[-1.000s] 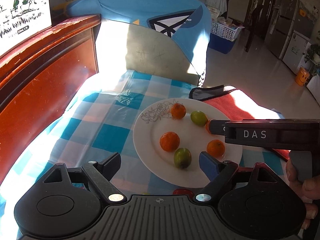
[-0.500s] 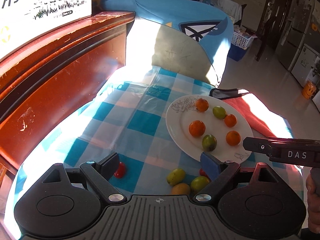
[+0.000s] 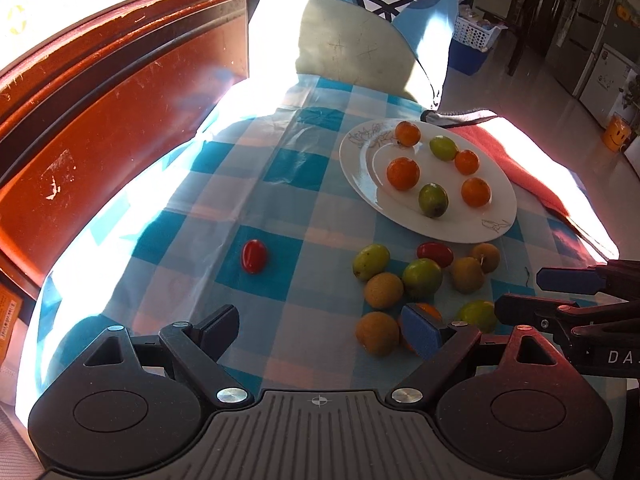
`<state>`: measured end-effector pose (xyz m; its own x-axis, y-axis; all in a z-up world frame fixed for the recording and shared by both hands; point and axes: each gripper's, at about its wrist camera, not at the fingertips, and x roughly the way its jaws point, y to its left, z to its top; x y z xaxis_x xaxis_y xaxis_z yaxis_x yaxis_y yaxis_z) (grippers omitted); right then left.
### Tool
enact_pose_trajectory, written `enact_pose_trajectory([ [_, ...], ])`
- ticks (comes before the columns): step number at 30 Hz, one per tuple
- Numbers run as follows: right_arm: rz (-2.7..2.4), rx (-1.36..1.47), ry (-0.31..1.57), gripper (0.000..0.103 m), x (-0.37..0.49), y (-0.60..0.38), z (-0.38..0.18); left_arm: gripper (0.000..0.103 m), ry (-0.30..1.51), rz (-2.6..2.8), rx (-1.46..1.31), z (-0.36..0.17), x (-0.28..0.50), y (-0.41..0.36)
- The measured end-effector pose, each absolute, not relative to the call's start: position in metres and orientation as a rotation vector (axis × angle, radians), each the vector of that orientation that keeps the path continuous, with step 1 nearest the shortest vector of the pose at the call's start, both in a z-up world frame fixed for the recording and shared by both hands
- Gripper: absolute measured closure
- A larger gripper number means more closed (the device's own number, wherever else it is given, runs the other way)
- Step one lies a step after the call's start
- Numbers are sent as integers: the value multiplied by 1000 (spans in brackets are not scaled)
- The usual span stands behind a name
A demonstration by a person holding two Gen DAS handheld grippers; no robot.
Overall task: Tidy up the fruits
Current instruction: 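Withdraw both open grippers from the plate back over the fruit pile, then grasp a yellow-orange fruit with the left gripper while the right grasps a green fruit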
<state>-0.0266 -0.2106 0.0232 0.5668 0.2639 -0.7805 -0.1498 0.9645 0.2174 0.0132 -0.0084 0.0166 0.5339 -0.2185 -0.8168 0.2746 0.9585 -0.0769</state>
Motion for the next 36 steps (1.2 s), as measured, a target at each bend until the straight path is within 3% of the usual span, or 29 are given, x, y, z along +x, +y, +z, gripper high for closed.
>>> enact_pose_trajectory([
  [21,268,85,1011,71,-22,-193,-6,16,942,-412,194,-5,0,-23],
  [33,230,120,1024,76,-23,-206,-1,17,914,-437,220,-16,6,-28],
  [36,230,125,1030,76,-23,-206,-1,24,906,-454,217,-18,7,-29],
])
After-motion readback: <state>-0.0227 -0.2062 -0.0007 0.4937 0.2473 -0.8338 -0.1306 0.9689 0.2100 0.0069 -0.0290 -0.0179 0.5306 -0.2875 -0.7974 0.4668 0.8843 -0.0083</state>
